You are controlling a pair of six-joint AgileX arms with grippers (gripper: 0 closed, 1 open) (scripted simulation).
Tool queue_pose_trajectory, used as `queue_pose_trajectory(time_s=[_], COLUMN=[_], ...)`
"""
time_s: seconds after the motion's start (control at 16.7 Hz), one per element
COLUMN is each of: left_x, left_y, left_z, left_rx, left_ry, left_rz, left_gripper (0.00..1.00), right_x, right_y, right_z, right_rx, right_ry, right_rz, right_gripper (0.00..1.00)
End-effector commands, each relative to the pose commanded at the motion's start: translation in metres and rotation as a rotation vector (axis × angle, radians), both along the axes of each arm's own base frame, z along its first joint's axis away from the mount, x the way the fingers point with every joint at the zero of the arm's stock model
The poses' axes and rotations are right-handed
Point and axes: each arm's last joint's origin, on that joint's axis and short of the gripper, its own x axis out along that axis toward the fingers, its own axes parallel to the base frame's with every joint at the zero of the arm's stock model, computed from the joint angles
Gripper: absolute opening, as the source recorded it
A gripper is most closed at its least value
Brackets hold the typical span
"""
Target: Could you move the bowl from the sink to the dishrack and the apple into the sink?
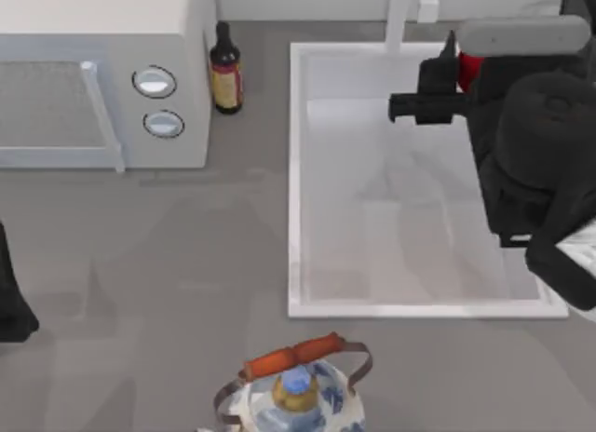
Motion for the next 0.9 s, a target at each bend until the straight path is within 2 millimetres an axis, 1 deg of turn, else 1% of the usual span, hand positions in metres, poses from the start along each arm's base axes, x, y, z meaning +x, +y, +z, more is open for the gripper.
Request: queue_pose_trajectory(time_s=[0.12, 0.36, 0.54, 0.6, 0.72, 0.9], left_x=[0.000, 0.000, 0.000, 0.000, 0.000, 0.000], left_y=[0.000, 0.000, 0.000, 0.000, 0.000, 0.000], left_z=[0.000, 0.000, 0.000, 0.000, 0.000, 0.000], left_rx=[0.000, 0.000, 0.000, 0.000, 0.000, 0.000], left_ry=[0.000, 0.000, 0.000, 0.000, 0.000, 0.000], left_rz=[0.000, 0.000, 0.000, 0.000, 0.000, 0.000], left_gripper=[1.00, 1.00, 1.00, 1.00, 1.00, 1.00], right_x=[-0.010, -0.010, -0.008, -0.007, -0.004, 0.000], right_y=[0.005, 0.005, 0.006, 0.007, 0.012, 0.016], right_z=[0.002, 0.002, -0.002, -0.008, -0.027, -0.067], right_rx=[0.040, 0.044, 0.040, 0.037, 0.030, 0.027], right_ry=[-0.026, -0.028, -0.022, -0.019, -0.012, -0.013], right_rz=[0.010, 0.011, 0.012, 0.014, 0.017, 0.017], right_gripper=[0.00, 0.00, 0.00, 0.00, 0.00, 0.00])
